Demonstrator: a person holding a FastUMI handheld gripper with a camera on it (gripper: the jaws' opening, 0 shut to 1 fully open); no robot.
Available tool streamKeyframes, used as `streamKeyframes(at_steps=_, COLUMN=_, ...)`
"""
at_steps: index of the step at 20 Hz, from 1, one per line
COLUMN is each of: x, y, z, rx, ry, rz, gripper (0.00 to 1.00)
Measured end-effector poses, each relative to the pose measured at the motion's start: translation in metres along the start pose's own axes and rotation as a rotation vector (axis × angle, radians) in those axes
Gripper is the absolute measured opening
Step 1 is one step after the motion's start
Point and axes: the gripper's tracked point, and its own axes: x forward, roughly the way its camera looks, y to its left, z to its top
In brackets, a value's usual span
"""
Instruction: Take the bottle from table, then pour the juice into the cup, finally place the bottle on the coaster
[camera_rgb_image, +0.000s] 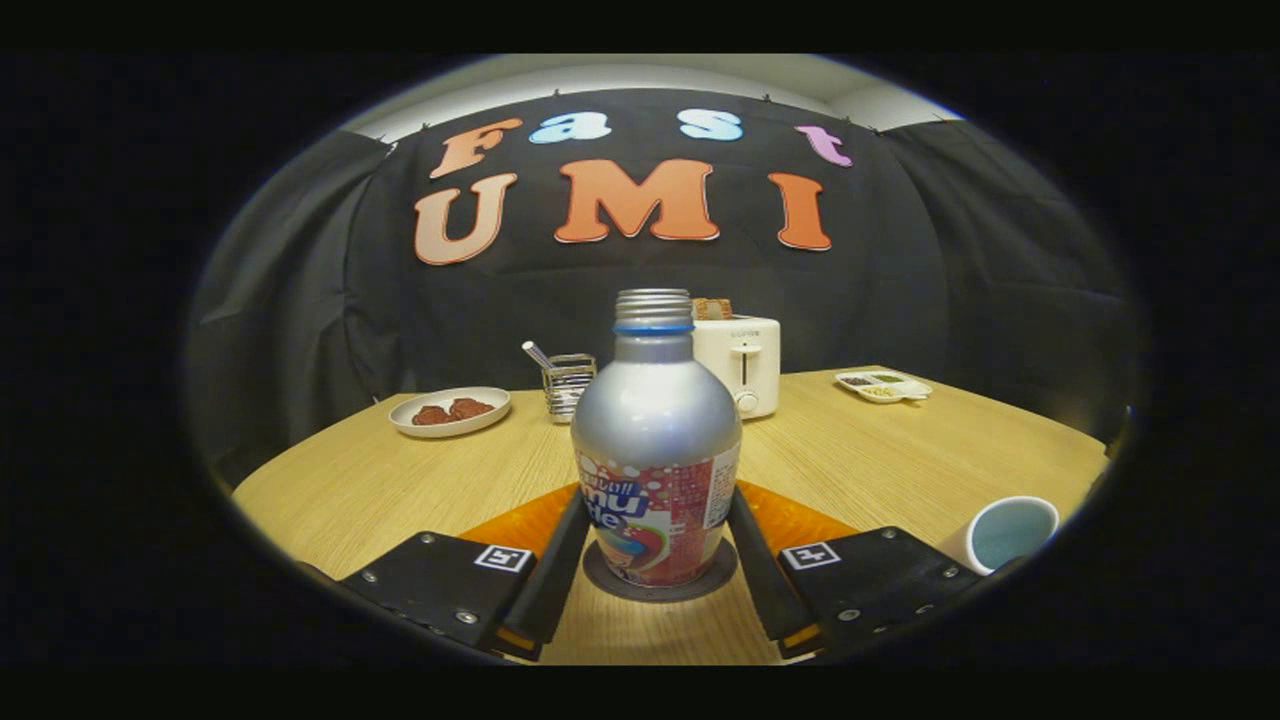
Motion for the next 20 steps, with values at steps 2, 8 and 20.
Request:
streamKeyframes(at_steps=2, x=0.000, y=-0.001, z=0.000, rx=0.005, ry=0.003, rz=-0.010, gripper=0.78)
streamKeyframes(at_steps=8, x=-0.013, y=0.001, z=0.014, rx=0.008, ry=-0.031, rz=0.007, gripper=0.90)
streamKeyframes(at_steps=20, x=-0.105, y=0.010, z=0.074, rx=-0.008, ry=-0.162, rz=0.020, gripper=0.96)
